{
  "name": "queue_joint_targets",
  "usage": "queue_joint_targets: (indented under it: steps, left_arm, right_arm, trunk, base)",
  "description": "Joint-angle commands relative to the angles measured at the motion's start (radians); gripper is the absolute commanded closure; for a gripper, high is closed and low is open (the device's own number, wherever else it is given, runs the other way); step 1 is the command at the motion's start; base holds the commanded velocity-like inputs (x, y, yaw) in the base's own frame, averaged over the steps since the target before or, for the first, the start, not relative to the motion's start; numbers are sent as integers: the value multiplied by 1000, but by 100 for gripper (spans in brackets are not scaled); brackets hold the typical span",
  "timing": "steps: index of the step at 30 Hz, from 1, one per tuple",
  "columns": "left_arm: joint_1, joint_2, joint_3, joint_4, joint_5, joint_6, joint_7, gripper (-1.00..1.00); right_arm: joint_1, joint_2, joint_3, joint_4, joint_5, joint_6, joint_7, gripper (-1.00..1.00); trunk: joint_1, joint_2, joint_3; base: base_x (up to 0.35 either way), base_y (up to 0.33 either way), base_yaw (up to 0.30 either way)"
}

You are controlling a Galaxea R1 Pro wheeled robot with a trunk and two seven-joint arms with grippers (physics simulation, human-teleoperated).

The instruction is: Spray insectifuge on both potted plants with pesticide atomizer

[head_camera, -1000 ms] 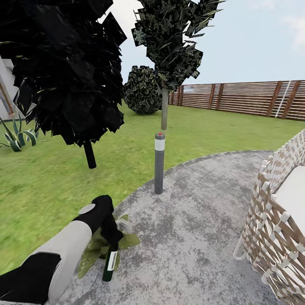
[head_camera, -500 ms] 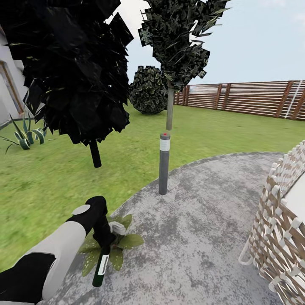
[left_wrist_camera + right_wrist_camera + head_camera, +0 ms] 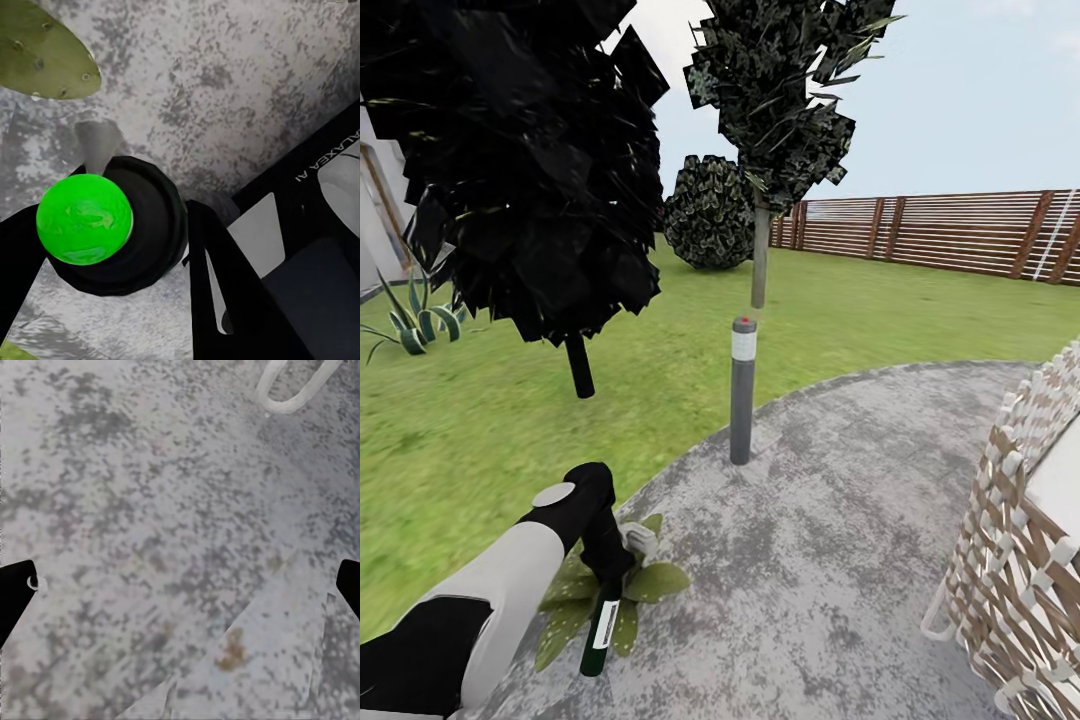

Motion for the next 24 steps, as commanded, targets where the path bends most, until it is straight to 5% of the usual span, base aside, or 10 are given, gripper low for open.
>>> queue_joint_targets:
  steps: [1,11,16,24]
  left_arm:
    - [0,0,-2,-1,-9,11,-10,100]
    - [2,-8,-2,1,-9,10,-10,100]
    - [9,-37,-61,5,-8,10,-10,100]
    - [3,-77,-79,-5,-1,16,-10,100]
  right_arm:
    - [0,0,9,0,-10,-3,-2,-100]
    - [0,-1,7,0,-10,-3,-3,-100]
    - [0,-1,7,0,-10,-3,-3,-100]
    - [0,-4,9,2,-8,-3,-1,-100]
  trunk:
    - [0,0,-1]
    - [0,0,-1]
    - [0,0,-1]
    - [0,0,-1]
  base:
    - [241,-1,0]
    - [99,0,0]
    - [1,0,0]
    - [0,0,0]
